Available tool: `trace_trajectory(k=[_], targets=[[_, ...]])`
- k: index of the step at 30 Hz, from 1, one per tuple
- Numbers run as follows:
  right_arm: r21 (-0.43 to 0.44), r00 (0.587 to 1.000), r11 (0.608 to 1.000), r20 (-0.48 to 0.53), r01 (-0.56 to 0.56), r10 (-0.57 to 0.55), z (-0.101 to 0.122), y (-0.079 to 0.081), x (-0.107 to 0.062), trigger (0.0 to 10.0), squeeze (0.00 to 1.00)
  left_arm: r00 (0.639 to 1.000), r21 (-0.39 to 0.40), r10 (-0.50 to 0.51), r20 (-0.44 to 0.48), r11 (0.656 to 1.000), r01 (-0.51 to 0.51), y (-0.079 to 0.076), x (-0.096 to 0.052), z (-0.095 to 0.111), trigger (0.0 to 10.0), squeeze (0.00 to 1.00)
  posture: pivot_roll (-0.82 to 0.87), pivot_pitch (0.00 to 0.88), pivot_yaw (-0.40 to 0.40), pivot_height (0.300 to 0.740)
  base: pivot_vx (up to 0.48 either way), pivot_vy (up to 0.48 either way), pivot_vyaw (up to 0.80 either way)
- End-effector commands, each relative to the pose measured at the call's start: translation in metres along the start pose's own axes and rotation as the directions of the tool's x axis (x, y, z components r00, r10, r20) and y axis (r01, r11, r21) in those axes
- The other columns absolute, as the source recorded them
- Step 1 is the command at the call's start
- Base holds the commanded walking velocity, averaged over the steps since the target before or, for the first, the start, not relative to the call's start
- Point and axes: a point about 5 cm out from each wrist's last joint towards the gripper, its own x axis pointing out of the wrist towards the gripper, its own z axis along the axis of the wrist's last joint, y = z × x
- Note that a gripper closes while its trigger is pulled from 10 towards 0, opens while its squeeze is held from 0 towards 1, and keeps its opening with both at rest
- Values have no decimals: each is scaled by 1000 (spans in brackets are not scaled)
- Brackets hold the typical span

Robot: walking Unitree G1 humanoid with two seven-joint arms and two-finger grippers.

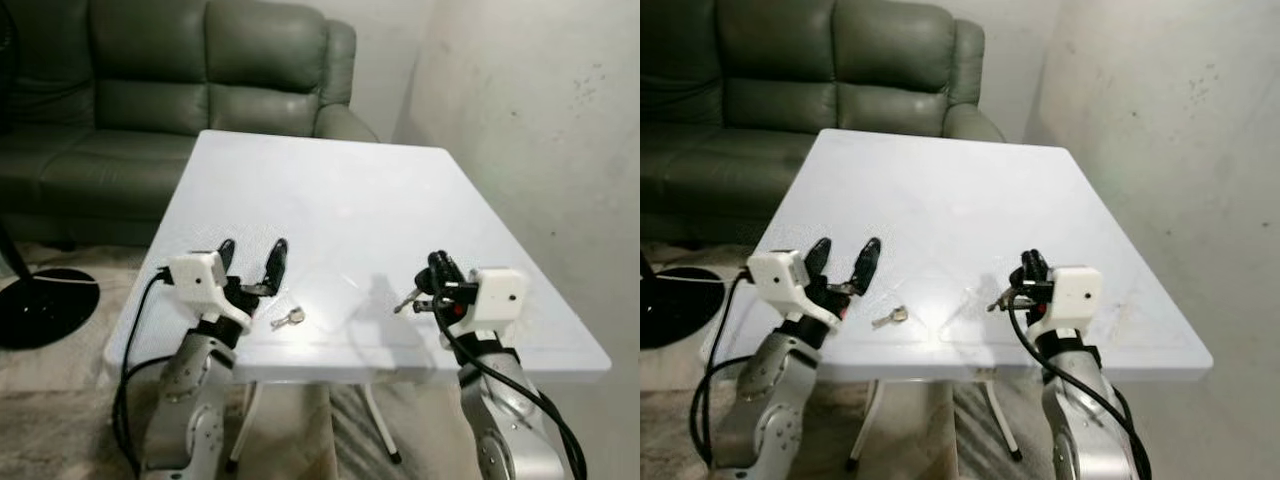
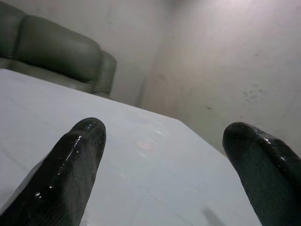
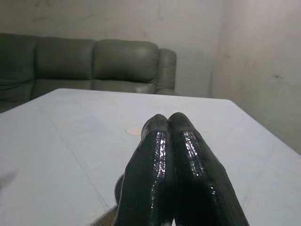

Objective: Hang keys on a hook

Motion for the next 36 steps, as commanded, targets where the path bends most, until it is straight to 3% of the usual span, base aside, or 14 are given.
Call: trace_trajectory(k=[1,36], targets=[[-19,1000,1000,-2,18,-18,1,-8,0,10000,0,1000,-5,-8,3,1000,8,-5,2,0,10000,0,17,0,-80,740,0,0,-750],[-14,1000,1000,-1,8,-8,2,-5,1,10000,0,1000,0,-14,-5,1000,14,-8,2,-3,10000,0,20,0,-83,740,0,0,-744]])
